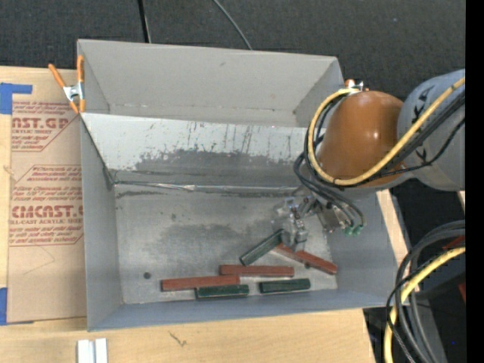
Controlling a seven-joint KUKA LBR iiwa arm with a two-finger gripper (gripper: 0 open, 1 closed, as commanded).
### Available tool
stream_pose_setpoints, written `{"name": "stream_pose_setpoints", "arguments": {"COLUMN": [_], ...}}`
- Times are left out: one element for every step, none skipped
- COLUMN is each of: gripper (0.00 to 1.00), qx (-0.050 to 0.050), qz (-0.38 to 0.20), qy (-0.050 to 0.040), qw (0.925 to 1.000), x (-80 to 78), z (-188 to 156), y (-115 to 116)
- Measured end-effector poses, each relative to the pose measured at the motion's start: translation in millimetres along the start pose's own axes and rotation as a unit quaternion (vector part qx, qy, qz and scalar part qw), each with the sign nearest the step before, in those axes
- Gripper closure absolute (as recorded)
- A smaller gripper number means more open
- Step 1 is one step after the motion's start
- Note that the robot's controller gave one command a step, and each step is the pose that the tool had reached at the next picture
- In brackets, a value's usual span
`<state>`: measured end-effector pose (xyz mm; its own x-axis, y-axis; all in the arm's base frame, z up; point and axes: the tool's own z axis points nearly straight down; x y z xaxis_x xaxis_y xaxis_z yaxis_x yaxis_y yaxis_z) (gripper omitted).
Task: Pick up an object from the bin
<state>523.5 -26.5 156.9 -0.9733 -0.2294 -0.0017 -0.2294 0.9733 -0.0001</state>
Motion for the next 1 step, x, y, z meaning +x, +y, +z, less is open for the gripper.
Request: {"name": "stream_pose_setpoints", "arguments": {"gripper": [1.00], "qx": [0.000], "qz": [0.022], "qy": [-0.0005], "qw": [0.9998], "x": [-24.1], "z": [-64.4], "y": [7.1]}}
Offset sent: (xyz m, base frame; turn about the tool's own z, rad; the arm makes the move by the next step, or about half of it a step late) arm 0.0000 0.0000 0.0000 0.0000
